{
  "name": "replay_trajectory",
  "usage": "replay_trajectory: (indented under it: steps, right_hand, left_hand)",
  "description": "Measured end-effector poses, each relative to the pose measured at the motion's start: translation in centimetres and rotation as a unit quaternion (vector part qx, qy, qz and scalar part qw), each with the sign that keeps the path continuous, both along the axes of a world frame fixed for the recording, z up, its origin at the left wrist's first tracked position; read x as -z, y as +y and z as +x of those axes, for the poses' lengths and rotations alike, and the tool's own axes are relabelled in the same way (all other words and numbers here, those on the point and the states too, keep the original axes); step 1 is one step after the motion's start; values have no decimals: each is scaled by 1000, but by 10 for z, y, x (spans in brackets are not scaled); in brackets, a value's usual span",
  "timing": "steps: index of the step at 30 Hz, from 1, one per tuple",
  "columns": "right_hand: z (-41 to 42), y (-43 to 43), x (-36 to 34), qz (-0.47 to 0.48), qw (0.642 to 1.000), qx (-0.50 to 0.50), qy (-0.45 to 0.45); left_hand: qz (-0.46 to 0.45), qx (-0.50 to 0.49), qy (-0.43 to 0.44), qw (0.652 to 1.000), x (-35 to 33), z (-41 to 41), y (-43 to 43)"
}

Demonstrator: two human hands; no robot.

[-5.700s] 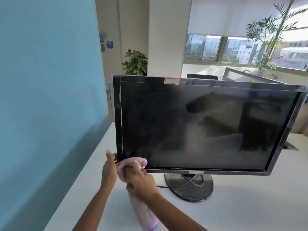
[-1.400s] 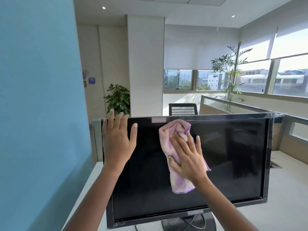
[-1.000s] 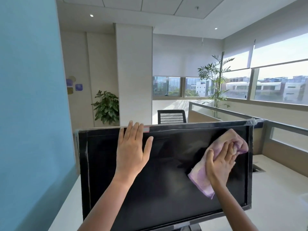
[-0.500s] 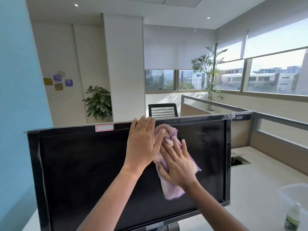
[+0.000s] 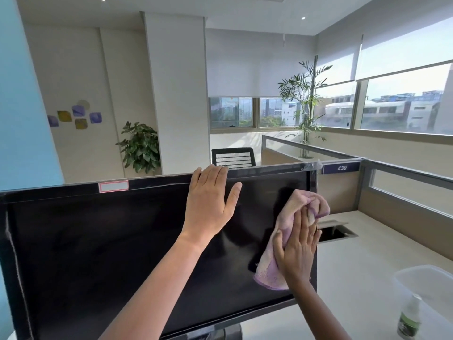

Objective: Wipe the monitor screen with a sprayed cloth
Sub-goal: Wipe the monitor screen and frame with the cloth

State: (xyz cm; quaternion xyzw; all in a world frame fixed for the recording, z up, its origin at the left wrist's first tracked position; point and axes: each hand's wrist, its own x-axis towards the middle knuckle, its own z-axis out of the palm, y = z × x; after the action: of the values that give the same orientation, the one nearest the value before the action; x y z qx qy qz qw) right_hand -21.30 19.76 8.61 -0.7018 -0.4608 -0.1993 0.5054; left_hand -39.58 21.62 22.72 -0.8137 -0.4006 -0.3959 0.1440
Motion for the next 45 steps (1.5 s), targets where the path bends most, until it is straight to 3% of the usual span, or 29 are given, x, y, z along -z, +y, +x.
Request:
replay_trajectory:
  steps: [10, 21, 26, 31, 33, 37, 41, 43, 45]
  right_hand:
    - [6, 16, -66, 19, 1000, -6, -9]
    - [1, -7, 34, -31, 999, 9, 34]
    - [4, 2, -6, -8, 1000, -7, 22]
    - [-16, 20, -53, 40, 997, -19, 67]
    - [-41, 22, -50, 27, 999, -40, 17]
    - [-88, 19, -15, -31, 971, -142, -189]
    - [-55, 18, -16, -25, 953, -104, -282]
    - [-30, 17, -20, -18, 970, -51, -236]
    - [-9, 13, -20, -6, 992, -4, -125]
  left_hand:
    - [-1, 0, -16, 1000, 0, 7, 3]
    - [10, 6, -18, 1000, 2, 7, 5]
    - [10, 11, -28, 999, 2, 6, 5]
    - [5, 17, -31, 999, 3, 8, 6]
    - [4, 14, -33, 999, 3, 8, 8]
    - [6, 21, -36, 999, 3, 7, 10]
    - [15, 26, -31, 999, 3, 6, 9]
    - [14, 26, -32, 999, 2, 6, 9]
    - [8, 24, -33, 999, 1, 6, 8]
